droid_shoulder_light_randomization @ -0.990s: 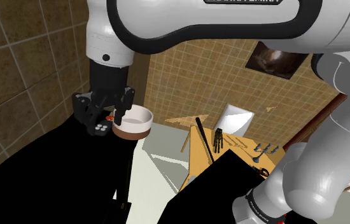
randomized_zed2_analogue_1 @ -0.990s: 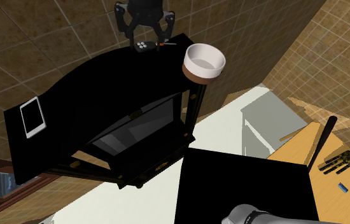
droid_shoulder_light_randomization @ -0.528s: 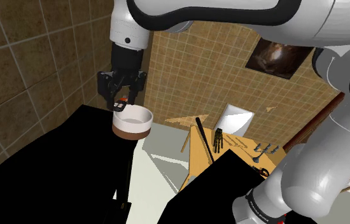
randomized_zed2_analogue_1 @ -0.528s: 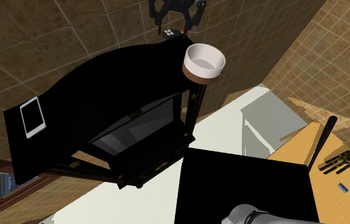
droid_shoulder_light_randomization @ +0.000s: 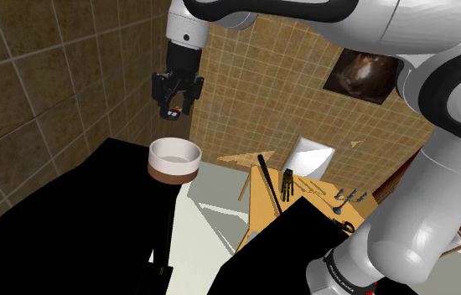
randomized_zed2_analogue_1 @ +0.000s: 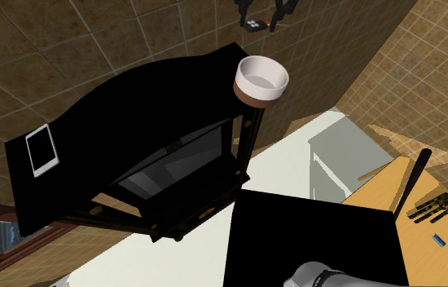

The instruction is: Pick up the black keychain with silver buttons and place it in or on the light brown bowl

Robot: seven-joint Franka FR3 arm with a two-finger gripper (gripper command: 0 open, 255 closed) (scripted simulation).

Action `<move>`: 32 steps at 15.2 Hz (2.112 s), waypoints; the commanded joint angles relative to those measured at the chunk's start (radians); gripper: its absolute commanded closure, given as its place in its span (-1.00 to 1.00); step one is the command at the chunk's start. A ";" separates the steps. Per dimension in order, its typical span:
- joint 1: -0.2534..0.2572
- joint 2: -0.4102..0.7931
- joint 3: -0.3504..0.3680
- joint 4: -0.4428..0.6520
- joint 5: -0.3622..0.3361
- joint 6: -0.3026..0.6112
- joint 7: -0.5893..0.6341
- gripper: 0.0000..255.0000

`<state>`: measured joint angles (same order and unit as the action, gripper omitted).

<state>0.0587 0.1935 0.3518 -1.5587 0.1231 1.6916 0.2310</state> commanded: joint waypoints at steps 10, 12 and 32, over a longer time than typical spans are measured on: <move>-0.007 0.004 -0.006 -0.126 0.002 0.126 -0.031 1.00; -0.007 0.008 -0.006 -0.148 0.002 0.152 -0.034 1.00; -0.011 0.011 -0.009 -0.136 0.000 0.142 -0.040 -1.00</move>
<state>0.0486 0.2075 0.3432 -1.7171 0.1234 1.8594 0.1897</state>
